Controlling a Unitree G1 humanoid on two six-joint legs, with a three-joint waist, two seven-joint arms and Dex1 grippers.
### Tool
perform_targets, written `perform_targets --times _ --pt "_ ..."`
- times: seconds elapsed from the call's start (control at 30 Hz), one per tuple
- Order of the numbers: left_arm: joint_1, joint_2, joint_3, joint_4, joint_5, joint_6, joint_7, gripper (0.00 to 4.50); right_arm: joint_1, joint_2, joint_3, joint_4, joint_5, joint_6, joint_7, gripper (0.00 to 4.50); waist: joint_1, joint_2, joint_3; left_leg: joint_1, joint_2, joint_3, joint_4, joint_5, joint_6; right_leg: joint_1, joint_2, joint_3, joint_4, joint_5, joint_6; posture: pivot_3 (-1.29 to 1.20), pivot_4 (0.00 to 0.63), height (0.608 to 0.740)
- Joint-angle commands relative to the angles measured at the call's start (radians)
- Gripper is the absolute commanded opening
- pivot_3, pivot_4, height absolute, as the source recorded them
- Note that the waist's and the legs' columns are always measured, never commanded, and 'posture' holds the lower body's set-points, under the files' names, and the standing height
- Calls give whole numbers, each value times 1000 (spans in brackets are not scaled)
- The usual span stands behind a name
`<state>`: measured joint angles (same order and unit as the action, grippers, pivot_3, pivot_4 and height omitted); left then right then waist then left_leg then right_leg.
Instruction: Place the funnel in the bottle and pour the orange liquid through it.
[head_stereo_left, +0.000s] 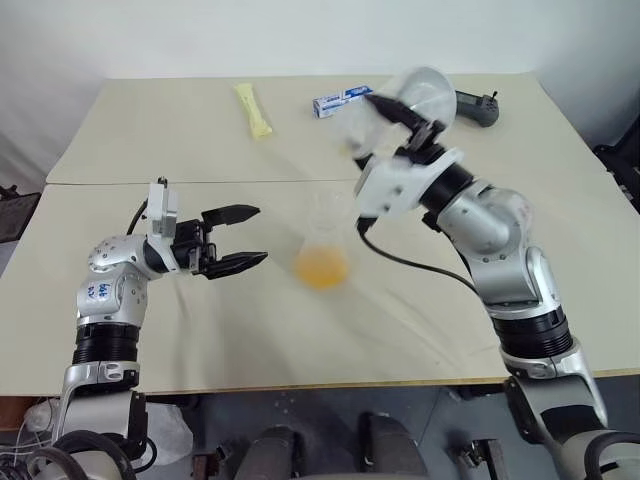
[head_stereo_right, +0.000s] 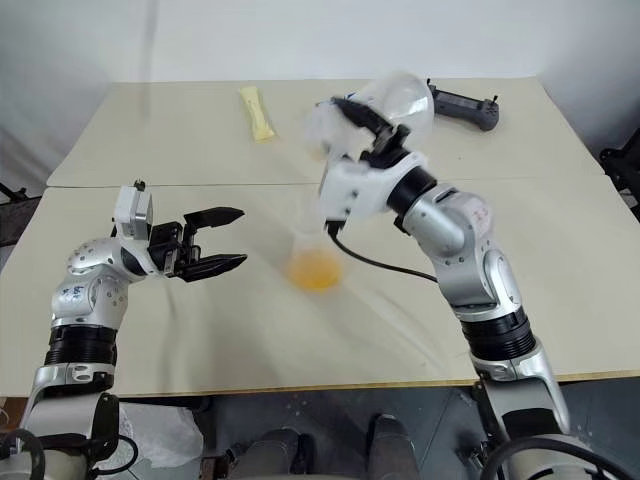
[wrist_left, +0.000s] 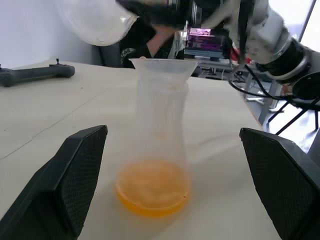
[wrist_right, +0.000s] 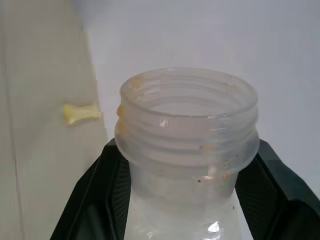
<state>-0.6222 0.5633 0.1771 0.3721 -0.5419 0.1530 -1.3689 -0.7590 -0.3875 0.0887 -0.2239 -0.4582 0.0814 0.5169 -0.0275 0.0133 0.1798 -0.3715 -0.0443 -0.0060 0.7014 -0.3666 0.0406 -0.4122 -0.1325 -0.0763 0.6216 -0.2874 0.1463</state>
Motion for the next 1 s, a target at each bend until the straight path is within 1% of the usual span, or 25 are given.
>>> perform_targets --times 0.03,0.13,0.27,0.43,0.53,0.7,0.77,0.9,1.0 --pt "-10 18 -7 -5 18 17 22 4500 11 40 -149 -81 194 282 56 2450 1 0 0 0 -1 -1 0 0 0 0 0 0 0 0 0 0 150 740" --pt "-9 17 -15 4 58 4 69 4500 23 48 -266 -69 336 425 62 2450 2 0 0 0 -2 -3 0 0 0 1 -1 0 0 0 0 0 150 740" --pt "13 21 -15 -17 56 42 86 4500 59 27 -408 10 472 504 38 2450 -1 0 0 0 -2 -3 -1 0 0 0 -1 0 1 0 0 0 150 740" --pt "35 28 -17 -36 71 61 132 4500 117 -15 -472 62 561 519 23 2450 -1 0 0 1 -2 -2 -2 0 0 0 -1 1 1 0 0 0 150 740" --pt "55 35 -17 -62 81 94 174 4500 159 -2 -520 79 623 511 1 2450 -1 0 0 1 -2 0 -2 0 0 -1 -1 1 1 0 0 0 150 740" --pt "73 43 -16 -99 83 110 206 4500 216 -6 -511 70 661 470 -36 2450 -1 0 0 1 -2 0 -2 0 0 -1 -1 2 1 0 0 0 150 740" --pt "82 50 -18 -110 68 115 185 4500 232 -6 -502 55 676 451 -41 3180 -1 0 0 2 -1 0 -2 0 0 -1 -1 2 1 0 0 0 150 740" --pt "81 55 -20 -108 69 114 179 4500 247 -12 -497 42 698 420 -62 4478 1 0 0 2 -2 1 -2 0 0 0 -1 2 1 0 0 0 150 740" --pt "71 58 -18 -102 62 127 171 4500 258 -31 -501 5 722 419 -62 4478 1 0 0 2 -2 1 -2 0 0 -1 -1 2 1 0 0 0 150 740"
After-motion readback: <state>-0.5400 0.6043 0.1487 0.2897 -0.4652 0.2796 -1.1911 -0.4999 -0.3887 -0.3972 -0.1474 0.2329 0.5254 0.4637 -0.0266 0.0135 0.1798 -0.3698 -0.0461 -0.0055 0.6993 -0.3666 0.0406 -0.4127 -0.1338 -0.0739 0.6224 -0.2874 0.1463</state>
